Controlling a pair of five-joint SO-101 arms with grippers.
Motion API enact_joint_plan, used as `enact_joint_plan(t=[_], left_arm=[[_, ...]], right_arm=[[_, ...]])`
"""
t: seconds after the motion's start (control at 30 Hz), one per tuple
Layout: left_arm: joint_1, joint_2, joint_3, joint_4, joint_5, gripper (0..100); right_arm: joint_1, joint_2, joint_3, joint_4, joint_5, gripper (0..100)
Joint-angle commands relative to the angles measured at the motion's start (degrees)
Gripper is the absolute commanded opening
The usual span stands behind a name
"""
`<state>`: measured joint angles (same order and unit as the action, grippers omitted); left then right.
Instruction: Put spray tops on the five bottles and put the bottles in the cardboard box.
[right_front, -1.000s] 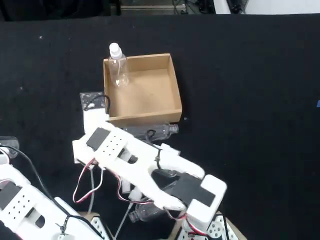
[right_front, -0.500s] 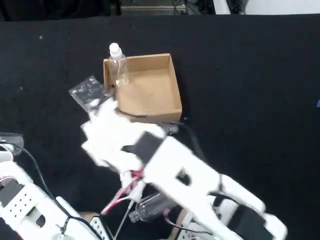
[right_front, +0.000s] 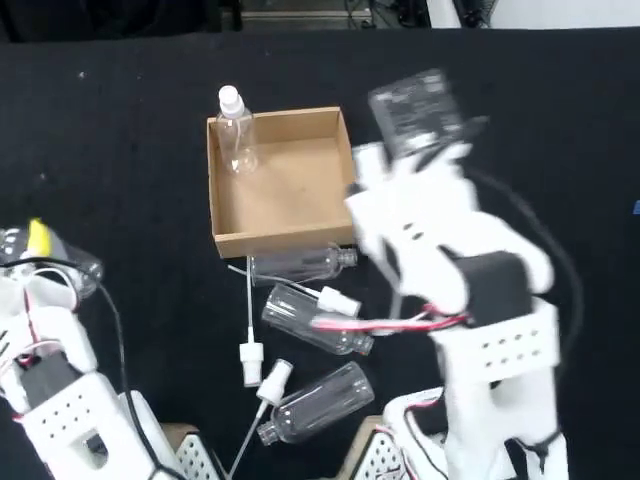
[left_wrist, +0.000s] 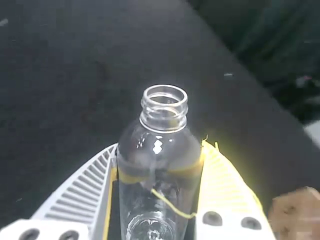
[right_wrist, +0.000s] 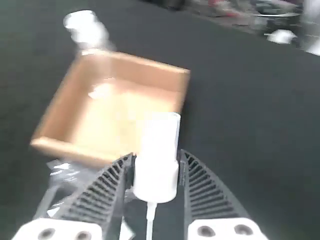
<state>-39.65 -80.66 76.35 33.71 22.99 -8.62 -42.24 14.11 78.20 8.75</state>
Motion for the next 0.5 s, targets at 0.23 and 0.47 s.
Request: enact_joint_plan(t=[0.23, 0.47], left_arm=[[14.81, -23.65, 9.45, 0.7, -15.3, 9], [21.14, -16.26, 9.45, 0.7, -19.08, 9]], right_arm=[[32.18, -1.36, 20.09, -28.22, 8.62, 6.7], [39.74, 11.38, 26.68, -36.66, 16.53, 6.8]])
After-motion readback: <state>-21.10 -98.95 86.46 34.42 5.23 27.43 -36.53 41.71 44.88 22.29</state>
